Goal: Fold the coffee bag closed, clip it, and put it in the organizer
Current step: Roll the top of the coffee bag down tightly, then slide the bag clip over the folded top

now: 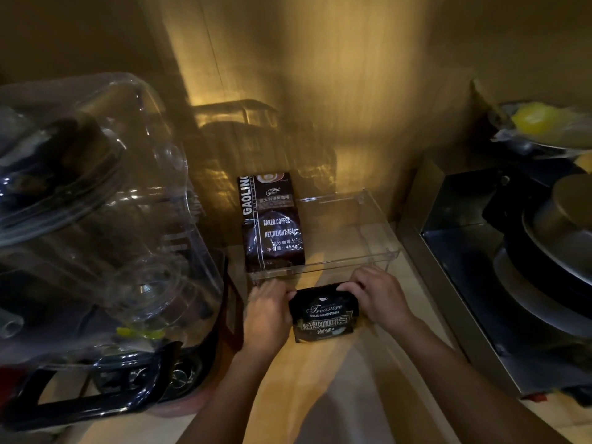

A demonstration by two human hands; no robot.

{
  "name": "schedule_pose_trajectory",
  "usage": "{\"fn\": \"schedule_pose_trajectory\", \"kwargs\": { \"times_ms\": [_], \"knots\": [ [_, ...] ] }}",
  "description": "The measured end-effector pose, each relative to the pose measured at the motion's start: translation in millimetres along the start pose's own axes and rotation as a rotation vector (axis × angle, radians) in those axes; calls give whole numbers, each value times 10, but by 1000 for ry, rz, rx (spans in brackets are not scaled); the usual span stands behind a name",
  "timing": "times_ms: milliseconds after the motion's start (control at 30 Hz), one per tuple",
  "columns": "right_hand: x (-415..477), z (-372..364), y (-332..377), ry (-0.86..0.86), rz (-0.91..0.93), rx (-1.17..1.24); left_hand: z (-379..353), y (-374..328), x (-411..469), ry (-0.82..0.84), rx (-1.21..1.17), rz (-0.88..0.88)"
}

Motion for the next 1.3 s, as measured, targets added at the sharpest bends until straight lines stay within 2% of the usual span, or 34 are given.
{"fn": "schedule_pose_trajectory", "kwargs": {
  "times_ms": [200,333,400,500,667,833,933,1067,1167,1300],
  "knots": [
    [-60,63,51,35,111,15,-126,-158,65,122,222,-109],
    [-91,63,126,8,136,14,-322,-463,231,236,143,-169],
    [-93,55,128,15,135,14,-365,-621,307,230,159,-239],
    [-112,68,37,26,70,59,-448,-655,335,225,90,-281],
    [-147,25,-310,90,-172,264,-439,-578,310,197,9,-287],
    [-231,-116,-840,37,-349,53,-382,-584,329,178,-1,-287],
    [-298,-259,-1058,102,-326,-154,-329,-612,338,158,60,-286],
    [-404,-417,-1288,231,-383,-363,-313,-604,377,113,88,-261],
    [-504,-439,-1346,246,-393,-402,-348,-580,377,124,66,-247],
    [-620,-424,-1363,264,-312,-468,-324,-592,354,129,2,-245]
  ]
}}
Point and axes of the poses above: each hand's wrist, its own x-axis towards the middle knuckle, its own z-axis out of the back of the hand, y = z × x, the point moved 7 cm from there along x, towards the middle knuckle, and after that the axes turned 13 degrees about -z, right-handed, at the moved point
